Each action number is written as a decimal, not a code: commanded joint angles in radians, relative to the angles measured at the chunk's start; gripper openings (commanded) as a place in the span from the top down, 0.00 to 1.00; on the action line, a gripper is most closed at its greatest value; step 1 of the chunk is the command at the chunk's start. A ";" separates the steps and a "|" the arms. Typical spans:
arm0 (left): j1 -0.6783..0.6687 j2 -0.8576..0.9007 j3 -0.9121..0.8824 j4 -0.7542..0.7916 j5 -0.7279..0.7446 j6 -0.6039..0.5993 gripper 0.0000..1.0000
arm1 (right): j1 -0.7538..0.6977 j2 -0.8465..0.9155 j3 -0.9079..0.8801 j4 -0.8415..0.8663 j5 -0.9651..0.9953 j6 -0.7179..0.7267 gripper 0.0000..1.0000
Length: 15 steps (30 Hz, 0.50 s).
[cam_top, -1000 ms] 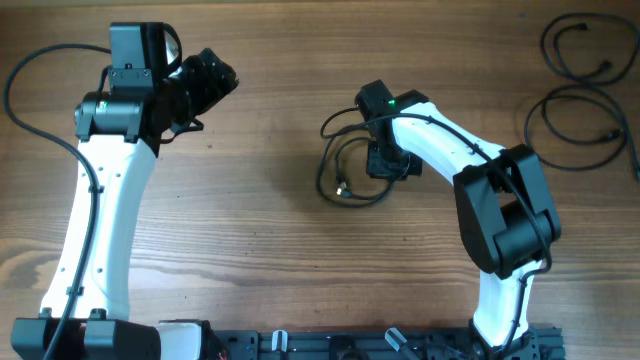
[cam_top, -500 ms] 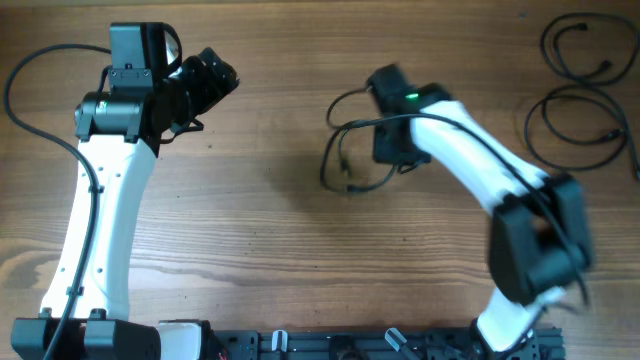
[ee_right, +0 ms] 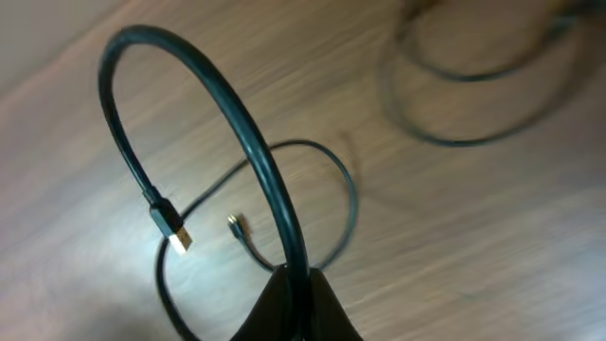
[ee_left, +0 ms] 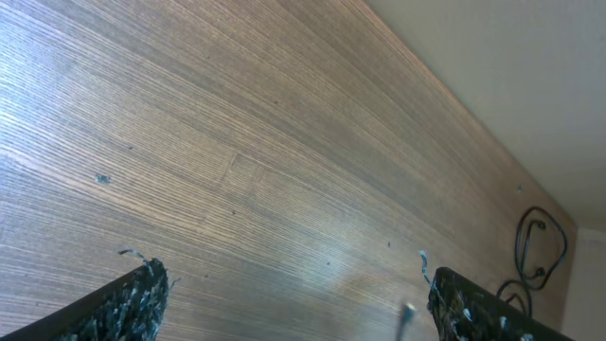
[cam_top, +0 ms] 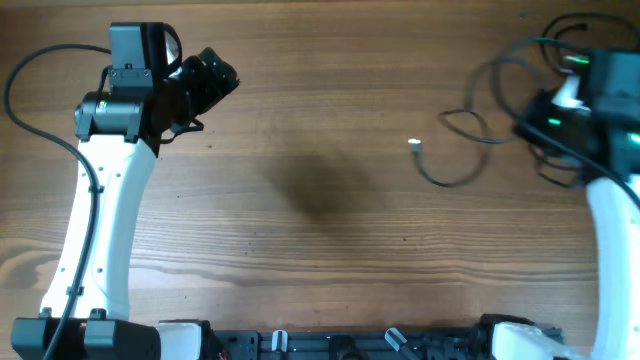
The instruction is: Untangle cables
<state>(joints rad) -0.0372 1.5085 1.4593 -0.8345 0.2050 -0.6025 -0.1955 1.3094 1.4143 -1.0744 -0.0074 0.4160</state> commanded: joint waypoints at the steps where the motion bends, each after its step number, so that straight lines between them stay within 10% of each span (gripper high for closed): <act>1: 0.002 0.011 0.001 0.000 -0.020 0.023 0.10 | -0.198 -0.061 0.007 -0.011 -0.056 -0.026 0.96; 15: 0.002 0.011 0.001 0.000 -0.020 0.023 0.10 | -0.787 -0.115 0.066 -0.001 -0.300 -0.146 0.96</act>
<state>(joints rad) -0.0372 1.5085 1.4593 -0.8349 0.2050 -0.6025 -0.9283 1.2064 1.4502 -1.0992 -0.2573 0.2897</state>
